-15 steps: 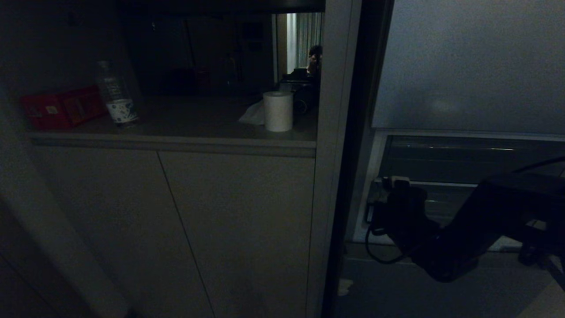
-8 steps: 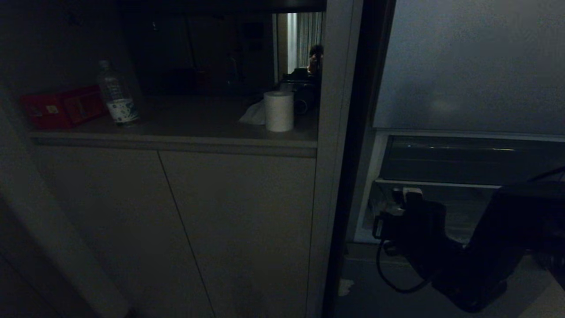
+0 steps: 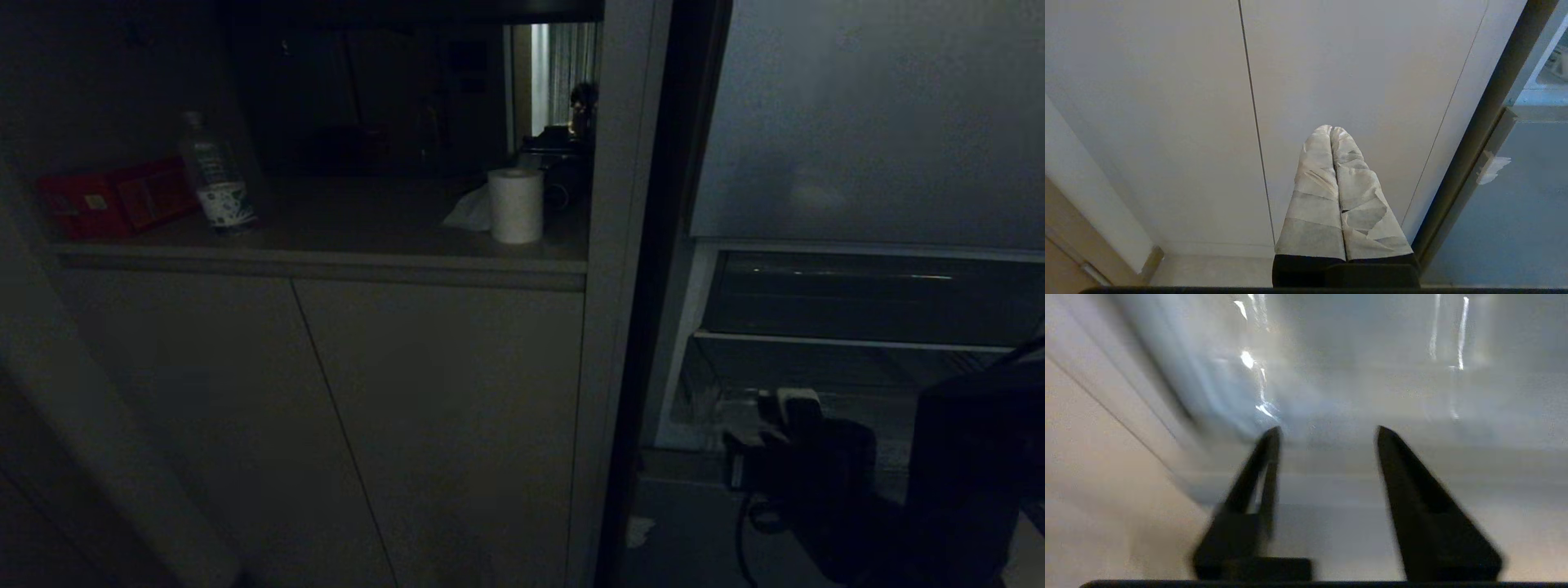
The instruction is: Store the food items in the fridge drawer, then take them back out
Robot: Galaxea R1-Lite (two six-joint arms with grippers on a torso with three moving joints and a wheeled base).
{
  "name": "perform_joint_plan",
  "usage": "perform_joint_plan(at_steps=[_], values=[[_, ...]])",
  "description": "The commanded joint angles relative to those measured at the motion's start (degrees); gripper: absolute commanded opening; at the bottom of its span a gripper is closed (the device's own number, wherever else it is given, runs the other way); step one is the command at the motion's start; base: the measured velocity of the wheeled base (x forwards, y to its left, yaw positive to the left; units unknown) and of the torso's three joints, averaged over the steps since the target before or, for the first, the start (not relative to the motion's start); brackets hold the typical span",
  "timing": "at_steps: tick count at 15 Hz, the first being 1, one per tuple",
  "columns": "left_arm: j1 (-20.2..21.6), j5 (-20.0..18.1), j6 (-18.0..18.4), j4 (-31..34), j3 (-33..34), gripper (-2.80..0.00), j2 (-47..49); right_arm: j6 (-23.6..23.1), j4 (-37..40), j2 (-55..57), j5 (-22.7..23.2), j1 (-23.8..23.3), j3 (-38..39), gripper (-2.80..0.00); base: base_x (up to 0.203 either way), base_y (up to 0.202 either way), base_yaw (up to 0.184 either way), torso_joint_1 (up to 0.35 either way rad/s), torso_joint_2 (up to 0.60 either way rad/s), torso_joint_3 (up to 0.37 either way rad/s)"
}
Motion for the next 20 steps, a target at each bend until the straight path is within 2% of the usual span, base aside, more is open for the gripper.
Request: perform_joint_plan(at_steps=[1, 5, 6, 7, 11, 13, 20], values=[[0.0, 0.02, -0.02, -0.01, 0.0, -2.8, -0.01, 0.26, -1.29, -2.13, 0.65, 0.29, 2.92, 0.0, 0.0, 0.0, 0.0, 0.0, 0.0, 0.0], [0.0, -0.06, -0.02, -0.01, 0.0, -2.8, -0.01, 1.59, -1.31, -8.41, 0.91, 0.32, 9.48, 0.0, 0.0, 0.0, 0.0, 0.0, 0.0, 0.0], [0.0, 0.02, -0.02, -0.01, 0.0, -2.8, -0.01, 1.91, -1.31, -10.85, 0.97, 0.3, 10.38, -0.67, 0.0, 0.0, 0.0, 0.0, 0.0, 0.0], [0.0, 0.02, -0.02, -0.01, 0.0, -2.8, -0.01, 2.04, -1.31, -13.12, 0.98, 0.26, 10.97, -2.8, 0.0, 0.0, 0.0, 0.0, 0.0, 0.0], [0.0, 0.02, -0.02, -0.01, 0.0, -2.8, -0.01, 0.95, -0.64, -17.86, 0.86, -1.69, 9.65, -2.8, 0.0, 0.0, 0.0, 0.0, 0.0, 0.0], [0.0, 0.02, -0.02, -0.01, 0.0, -2.8, -0.01, 0.14, 4.5, -18.6, 0.86, -4.18, 3.46, -2.8, 0.0, 0.0, 0.0, 0.0, 0.0, 0.0], [0.0, 0.02, -0.02, -0.01, 0.0, -2.8, -0.01, -0.3, 40.03, -25.74, 2.29, -9.05, -20.28, -2.8, 0.0, 0.0, 0.0, 0.0, 0.0, 0.0]])
